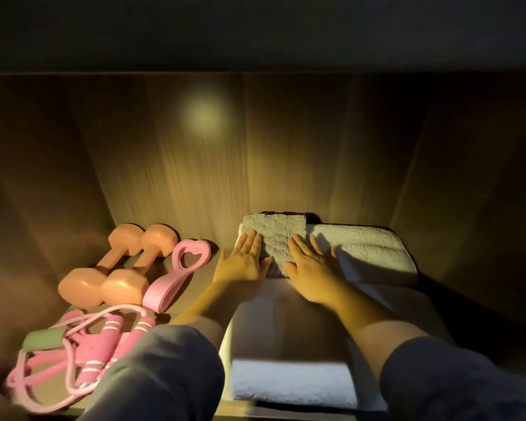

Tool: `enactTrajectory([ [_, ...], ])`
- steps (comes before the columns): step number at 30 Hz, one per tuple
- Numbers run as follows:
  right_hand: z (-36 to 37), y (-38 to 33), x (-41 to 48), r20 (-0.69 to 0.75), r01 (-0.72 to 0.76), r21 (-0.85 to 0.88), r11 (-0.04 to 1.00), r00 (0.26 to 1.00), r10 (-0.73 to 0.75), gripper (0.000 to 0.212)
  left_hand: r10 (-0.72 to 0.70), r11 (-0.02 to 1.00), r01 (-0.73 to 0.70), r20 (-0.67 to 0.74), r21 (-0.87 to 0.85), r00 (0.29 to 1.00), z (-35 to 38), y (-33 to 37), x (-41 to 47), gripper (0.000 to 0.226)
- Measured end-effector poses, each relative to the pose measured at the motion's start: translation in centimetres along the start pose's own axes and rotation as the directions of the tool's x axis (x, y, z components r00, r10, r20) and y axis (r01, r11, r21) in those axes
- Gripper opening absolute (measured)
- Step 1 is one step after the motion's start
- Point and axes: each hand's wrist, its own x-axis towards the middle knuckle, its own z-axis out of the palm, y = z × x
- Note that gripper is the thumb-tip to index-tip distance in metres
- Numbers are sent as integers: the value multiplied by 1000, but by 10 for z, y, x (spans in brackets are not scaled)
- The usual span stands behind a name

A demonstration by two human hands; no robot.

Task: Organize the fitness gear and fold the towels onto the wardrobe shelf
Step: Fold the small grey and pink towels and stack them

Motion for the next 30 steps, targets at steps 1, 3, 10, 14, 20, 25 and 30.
enactTrajectory([
  [1, -1, 0, -1, -14, -5, 17, 1000, 1000, 5, 63, -3, 1000, 3, -26, -8, 1000, -1, 1, -2, 65],
  [3, -4, 3, -8, -55, -15, 57, 998, 998, 18, 65, -11, 1000, 8, -84, -29, 996, -4, 3, -11, 66],
  [10, -28, 6, -81, -76, -21, 78, 997, 997, 27, 63, -29, 988, 17, -76, -154, 997, -29, 14, -77, 69],
  [14, -48, -10, -157, -32, -49, 166, 985, 998, 55, 66, -21, 955, -10, -100, -297, 995, -44, 38, -150, 68],
  [20, -45, -27, -296, -116, 50, 289, 956, 993, -17, 65, 33, 934, -90, -168, -346, 985, -43, 64, -286, 68],
  [25, -32, -43, -386, -16, -20, 445, 895, 999, 31, 65, 21, 938, -51, -91, -343, 996, -29, 81, -383, 67],
  [30, -10, -60, -473, 88, -86, 534, 841, 995, 46, 63, 29, 922, -24, 8, -387, 1000, -7, 93, -473, 66],
])
